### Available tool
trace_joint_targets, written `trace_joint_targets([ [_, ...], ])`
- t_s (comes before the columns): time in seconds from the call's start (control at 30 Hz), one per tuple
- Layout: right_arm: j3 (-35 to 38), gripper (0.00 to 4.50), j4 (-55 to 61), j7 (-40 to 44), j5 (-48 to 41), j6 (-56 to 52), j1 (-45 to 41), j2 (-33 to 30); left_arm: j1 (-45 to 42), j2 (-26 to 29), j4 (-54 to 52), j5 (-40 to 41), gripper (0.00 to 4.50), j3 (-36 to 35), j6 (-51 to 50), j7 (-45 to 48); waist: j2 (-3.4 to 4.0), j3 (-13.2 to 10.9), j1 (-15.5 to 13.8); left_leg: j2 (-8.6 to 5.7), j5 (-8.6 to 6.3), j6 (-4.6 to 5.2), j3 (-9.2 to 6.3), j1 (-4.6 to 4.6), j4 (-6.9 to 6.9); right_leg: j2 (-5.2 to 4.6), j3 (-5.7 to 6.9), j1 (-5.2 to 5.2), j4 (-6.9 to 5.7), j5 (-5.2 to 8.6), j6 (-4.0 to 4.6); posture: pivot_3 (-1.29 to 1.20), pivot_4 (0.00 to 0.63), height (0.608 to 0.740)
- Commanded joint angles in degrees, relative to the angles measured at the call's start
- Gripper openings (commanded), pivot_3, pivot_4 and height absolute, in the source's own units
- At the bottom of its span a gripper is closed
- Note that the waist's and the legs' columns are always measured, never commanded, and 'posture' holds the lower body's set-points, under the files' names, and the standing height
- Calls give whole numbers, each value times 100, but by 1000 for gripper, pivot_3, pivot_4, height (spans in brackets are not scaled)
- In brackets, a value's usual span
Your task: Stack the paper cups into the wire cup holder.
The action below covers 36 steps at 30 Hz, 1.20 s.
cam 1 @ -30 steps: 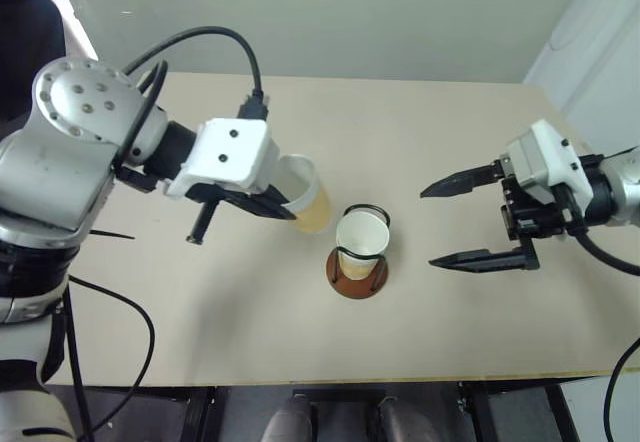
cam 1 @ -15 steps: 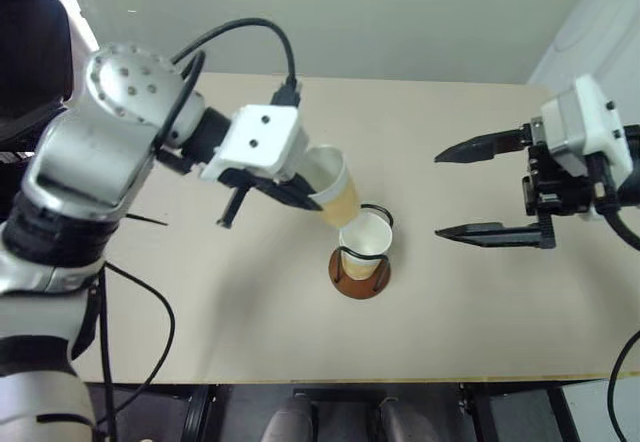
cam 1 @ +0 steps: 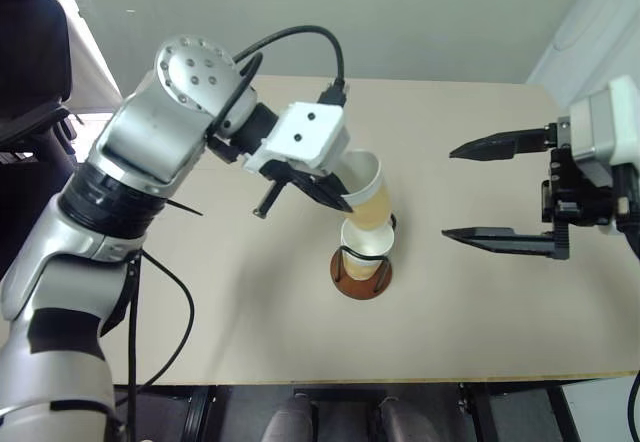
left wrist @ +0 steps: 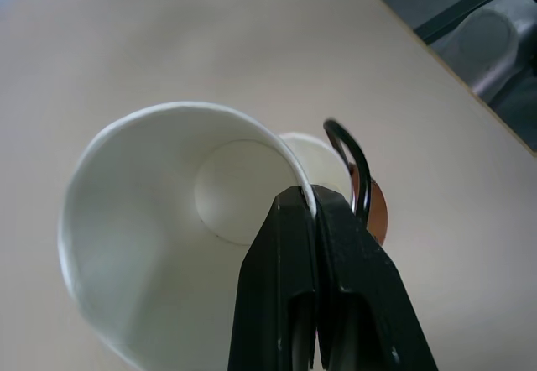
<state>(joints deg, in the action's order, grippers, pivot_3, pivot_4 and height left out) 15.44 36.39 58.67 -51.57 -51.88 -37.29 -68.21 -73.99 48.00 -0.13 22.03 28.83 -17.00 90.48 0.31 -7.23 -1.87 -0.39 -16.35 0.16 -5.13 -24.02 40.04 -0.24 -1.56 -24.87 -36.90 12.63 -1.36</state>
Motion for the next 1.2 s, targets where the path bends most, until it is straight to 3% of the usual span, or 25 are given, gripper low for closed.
trace_joint_targets([
  [0.03,253,4500,42,-106,-123,35,-34,-108,-313,-84,301,0,6,195,336,202,0,0,-13,0,0,0,0,0,0,0,0,0,0,0,0,0,150,740],
  [0.3,196,4500,9,-143,-187,85,-5,-128,-360,-12,518,38,6,598,683,202,0,0,-10,0,-1,1,0,0,0,1,-1,0,0,0,-4,0,150,740],
  [0.8,123,4500,8,-244,-231,98,-21,-109,-45,33,-1,-32,6,904,661,202,0,0,-15,0,-1,2,1,-1,2,0,-1,1,0,0,-6,0,150,740],
  [0.9,104,4500,2,-248,-220,102,-20,-113,7,-65,40,-215,602,838,717,202,0,0,-15,0,-1,2,1,-1,2,0,-1,1,0,0,-6,0,150,740],
  [1.2,10,4500,-56,-231,-121,172,-4,-86,175,-506,154,-720,3689,139,670,-135,0,0,-16,-1,-1,2,1,0,3,1,0,1,-1,0,-7,0,150,740],
])
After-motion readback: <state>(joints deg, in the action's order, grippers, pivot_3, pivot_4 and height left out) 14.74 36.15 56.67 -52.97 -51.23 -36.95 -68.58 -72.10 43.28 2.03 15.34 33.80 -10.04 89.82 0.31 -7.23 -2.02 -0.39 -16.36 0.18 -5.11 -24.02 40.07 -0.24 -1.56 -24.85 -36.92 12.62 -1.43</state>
